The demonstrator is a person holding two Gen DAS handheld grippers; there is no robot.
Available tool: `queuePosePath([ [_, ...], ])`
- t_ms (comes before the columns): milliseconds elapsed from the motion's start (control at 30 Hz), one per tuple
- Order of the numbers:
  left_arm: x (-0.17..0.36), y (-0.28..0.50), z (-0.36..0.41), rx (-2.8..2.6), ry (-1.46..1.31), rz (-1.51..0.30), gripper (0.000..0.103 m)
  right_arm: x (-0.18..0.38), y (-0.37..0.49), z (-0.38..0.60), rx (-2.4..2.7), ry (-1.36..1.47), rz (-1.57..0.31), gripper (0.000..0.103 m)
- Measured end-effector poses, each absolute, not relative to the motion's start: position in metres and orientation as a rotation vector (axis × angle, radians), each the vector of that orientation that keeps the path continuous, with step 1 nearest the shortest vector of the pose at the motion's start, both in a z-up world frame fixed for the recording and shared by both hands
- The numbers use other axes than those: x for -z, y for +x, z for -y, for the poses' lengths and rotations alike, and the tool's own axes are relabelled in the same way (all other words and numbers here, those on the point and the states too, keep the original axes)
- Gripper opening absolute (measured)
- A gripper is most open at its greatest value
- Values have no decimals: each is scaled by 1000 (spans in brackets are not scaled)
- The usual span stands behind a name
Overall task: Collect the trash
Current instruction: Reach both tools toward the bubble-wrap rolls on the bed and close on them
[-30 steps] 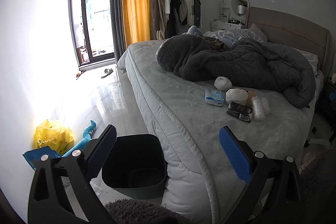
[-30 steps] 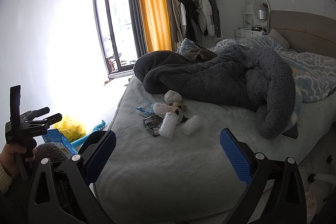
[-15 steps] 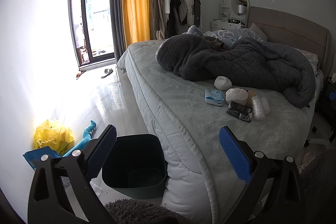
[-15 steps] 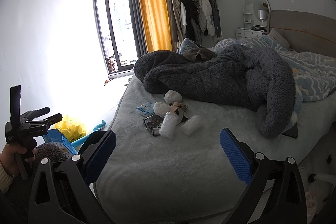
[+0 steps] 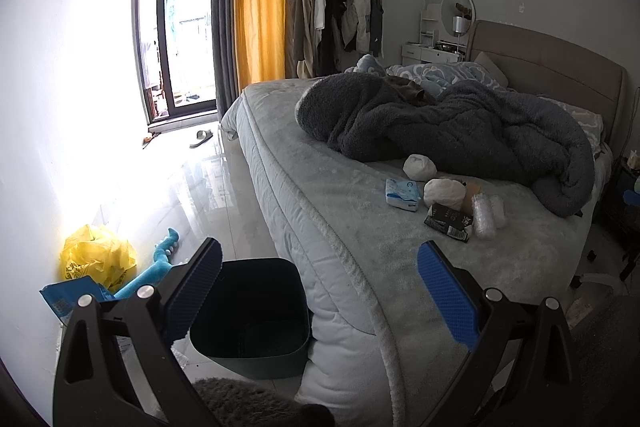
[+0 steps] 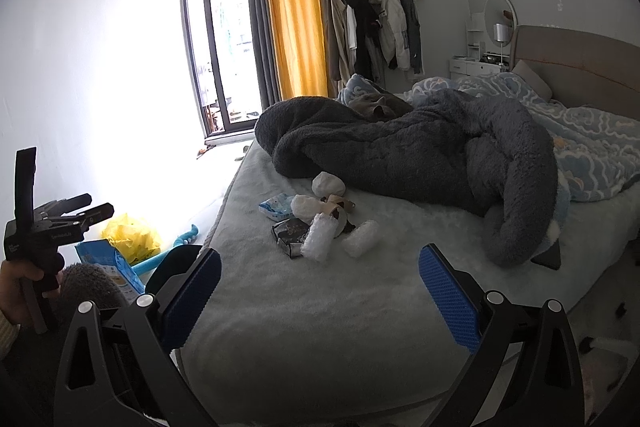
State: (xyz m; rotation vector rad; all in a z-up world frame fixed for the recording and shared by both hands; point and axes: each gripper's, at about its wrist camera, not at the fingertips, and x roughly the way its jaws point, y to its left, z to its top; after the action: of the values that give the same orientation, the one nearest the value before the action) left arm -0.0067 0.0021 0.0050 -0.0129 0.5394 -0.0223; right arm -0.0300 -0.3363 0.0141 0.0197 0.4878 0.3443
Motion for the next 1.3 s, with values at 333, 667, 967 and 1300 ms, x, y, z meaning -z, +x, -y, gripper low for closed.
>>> queuePosePath([
  [333,-4,22,8,115,-2,-553,99,-12,-2,331,-375,50,-529,98],
  [667,20,70,40,285,24,-585,87,24,64,325,-395,51,-650,81],
  [967,33,106,66,396,-2,-629,82,55,113,321,-426,-41,-729,78],
  [1300,48,129,109,520,-26,-702,73,83,146,327,-470,-148,-784,77],
])
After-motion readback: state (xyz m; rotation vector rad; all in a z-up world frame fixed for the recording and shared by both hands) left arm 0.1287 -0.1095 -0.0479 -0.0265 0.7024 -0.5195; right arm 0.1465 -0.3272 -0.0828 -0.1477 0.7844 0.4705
